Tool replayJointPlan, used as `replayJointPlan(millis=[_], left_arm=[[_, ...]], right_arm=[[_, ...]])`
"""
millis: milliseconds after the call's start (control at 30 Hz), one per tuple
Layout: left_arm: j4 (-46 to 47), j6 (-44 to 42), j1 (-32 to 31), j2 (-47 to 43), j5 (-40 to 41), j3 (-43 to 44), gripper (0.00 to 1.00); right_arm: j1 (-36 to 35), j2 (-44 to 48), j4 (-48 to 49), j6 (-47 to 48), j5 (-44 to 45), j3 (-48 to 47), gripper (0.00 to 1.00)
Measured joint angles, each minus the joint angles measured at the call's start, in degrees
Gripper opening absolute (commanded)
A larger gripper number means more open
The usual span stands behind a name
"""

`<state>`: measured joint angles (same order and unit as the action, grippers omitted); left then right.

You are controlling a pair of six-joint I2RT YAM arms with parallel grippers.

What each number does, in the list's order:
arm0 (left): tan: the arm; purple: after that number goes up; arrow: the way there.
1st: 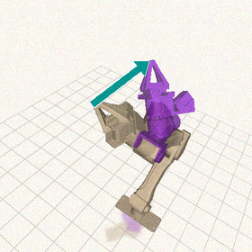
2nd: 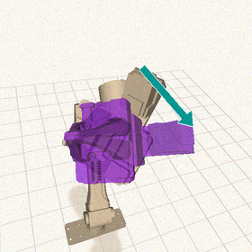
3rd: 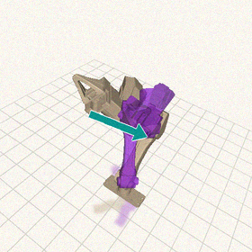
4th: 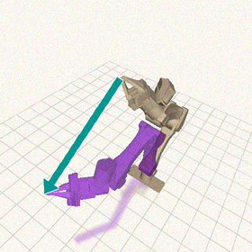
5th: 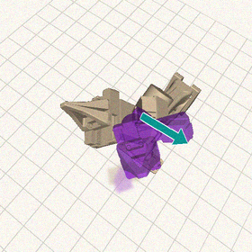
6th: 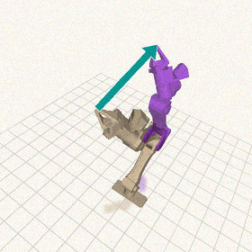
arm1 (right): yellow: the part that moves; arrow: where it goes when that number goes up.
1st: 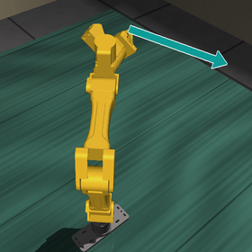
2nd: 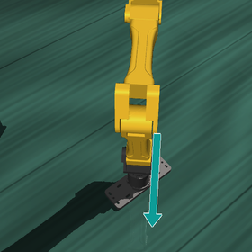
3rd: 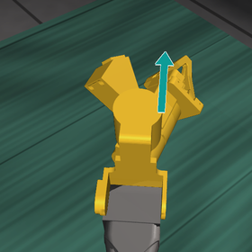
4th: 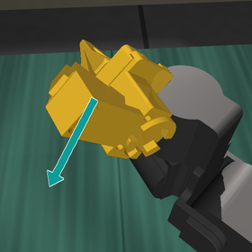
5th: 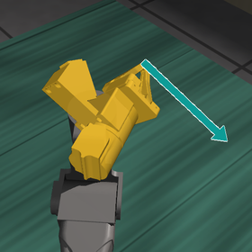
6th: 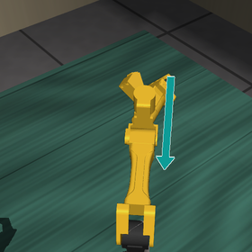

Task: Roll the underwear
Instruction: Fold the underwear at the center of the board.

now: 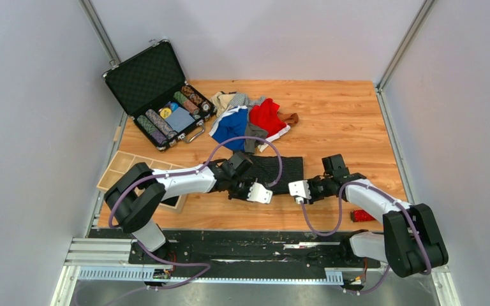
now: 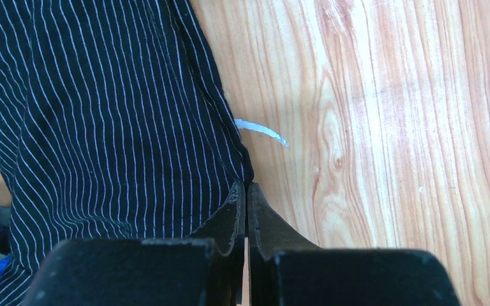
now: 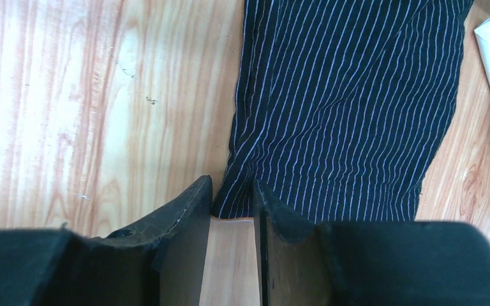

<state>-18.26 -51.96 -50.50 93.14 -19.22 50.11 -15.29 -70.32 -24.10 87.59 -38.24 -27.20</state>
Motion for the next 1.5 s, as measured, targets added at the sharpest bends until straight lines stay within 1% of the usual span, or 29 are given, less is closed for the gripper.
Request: replayJointPlan(millis=[200, 400, 433, 467, 500, 600, 667, 833, 933, 1133, 1367, 1500], left_arm=[[-0.4, -2.3, 0.5, 0.0, -0.2, 0.0, 0.00], [-0.4, -4.5, 1.6, 0.0, -0.2, 0.0, 0.00], [-0.4, -4.7, 1.8, 0.0, -0.2, 0.0, 0.00], [-0.4, -4.9, 1.9, 0.0, -0.2, 0.0, 0.00], [-0.4, -5.1, 2.0, 0.0, -0.2, 0.0, 0.00], [-0.3, -5.4, 2.3, 0.0, -0.2, 0.0, 0.00], [-0.3, -5.5, 2.5, 0.0, -0.2, 0.0, 0.00], [-1.2, -5.1, 3.7, 0.0, -1.0, 0.3, 0.00], [-3.9, -4.6, 4.8, -0.8, -2.7, 1.5, 0.00], [-12.4, -3.4, 6.1, -3.5, -8.6, 5.4, 0.00], [-26.2, -4.1, 7.5, -1.0, -17.5, 11.7, 0.00], [-31.4, -4.5, 7.9, 1.4, -20.3, 13.4, 0.00]], right_arm=[[0.1, -3.0, 1.0, 1.4, 0.9, -1.8, 0.31], [0.1, -6.4, 1.2, 3.5, 1.6, -4.1, 0.15], [0.1, -7.0, 1.2, 3.6, 1.7, -4.5, 0.12], [0.1, -7.6, 1.2, 3.5, 1.9, -5.0, 0.02], [0.1, -8.0, 1.2, 3.5, 2.0, -5.4, 0.00], [0.1, -8.2, 0.4, 1.8, 2.7, -6.4, 0.00], [0.1, -8.0, -1.9, 0.3, 3.2, -7.5, 0.00], [0.1, -5.9, -14.6, -4.1, 1.5, -14.3, 0.00], [0.0, -4.4, -19.3, -7.0, -0.1, -17.3, 0.00], [-0.7, -1.9, -27.5, -11.4, -1.7, -17.6, 0.00], [-2.5, -2.1, -33.0, -15.3, -3.2, -17.6, 0.00], [-2.6, -4.8, -35.4, -17.2, -4.5, -18.0, 0.00]])
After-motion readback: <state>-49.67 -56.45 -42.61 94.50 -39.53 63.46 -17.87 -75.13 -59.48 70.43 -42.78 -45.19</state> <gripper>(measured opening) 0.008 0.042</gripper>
